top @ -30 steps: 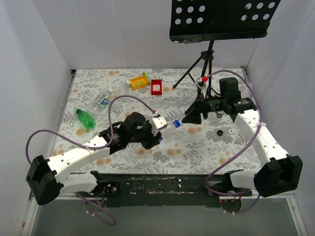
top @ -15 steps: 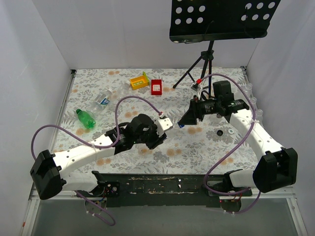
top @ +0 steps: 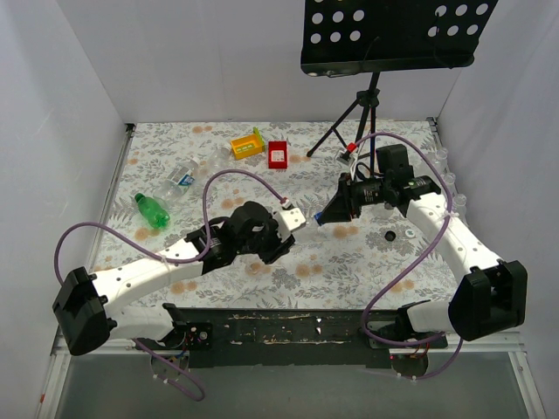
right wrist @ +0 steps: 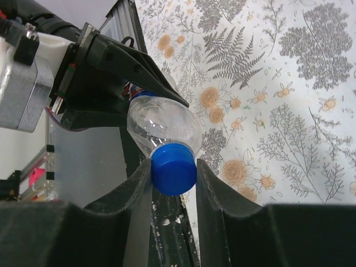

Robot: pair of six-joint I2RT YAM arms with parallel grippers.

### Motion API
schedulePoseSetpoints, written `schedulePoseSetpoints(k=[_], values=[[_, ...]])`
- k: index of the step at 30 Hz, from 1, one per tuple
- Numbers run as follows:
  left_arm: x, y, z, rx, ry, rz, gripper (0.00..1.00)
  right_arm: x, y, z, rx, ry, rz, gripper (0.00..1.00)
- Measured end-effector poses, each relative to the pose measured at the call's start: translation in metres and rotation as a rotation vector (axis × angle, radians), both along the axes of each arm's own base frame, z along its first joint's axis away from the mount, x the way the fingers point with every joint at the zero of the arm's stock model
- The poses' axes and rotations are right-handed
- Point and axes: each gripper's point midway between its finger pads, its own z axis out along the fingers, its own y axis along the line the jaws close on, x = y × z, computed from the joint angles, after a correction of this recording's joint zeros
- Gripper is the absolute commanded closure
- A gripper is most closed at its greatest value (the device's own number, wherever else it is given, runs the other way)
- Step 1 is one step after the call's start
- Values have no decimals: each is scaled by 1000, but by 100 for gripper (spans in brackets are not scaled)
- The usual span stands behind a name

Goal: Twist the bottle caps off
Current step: Unscrew the bottle cap from the plastic bottle.

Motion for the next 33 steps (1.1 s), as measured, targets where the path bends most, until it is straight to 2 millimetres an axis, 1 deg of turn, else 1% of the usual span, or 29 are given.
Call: schedulePoseSetpoints(k=[2, 5, 7, 9, 11, 13, 15, 18, 20, 29, 31, 33], values=[[-4, -1, 1, -14, 5, -15, 95, -3, 0, 2, 15, -35, 36, 93], [-12, -2, 5, -67, 38, -55, 94, -13, 0, 10, 44, -144, 134, 93], [-18, -2, 11, -118, 86, -98, 94, -18, 1, 18, 54, -253, 212, 93], [-26, -3, 16, -168, 146, -155, 94, -23, 5, 28, 52, -403, 314, 93], [-33, -1, 18, -203, 210, -206, 94, -30, 11, 34, 42, -543, 410, 92], [-43, 1, 15, -218, 298, -254, 94, -38, 15, 32, 24, -645, 488, 92], [-53, 2, 9, -218, 373, -292, 94, -45, 15, 24, -8, -697, 547, 92], [-62, 4, 3, -219, 438, -320, 94, -51, 15, 16, -22, -705, 593, 91], [-65, 5, 2, -218, 454, -323, 94, -53, 15, 15, -22, -706, 605, 90], [-63, 5, 1, -213, 447, -314, 94, -53, 15, 15, -24, -700, 600, 85], [-60, 5, -1, -206, 432, -304, 94, -51, 16, 15, -28, -695, 591, 77], [-57, 6, -1, -196, 404, -290, 94, -49, 17, 15, -35, -669, 571, 61]])
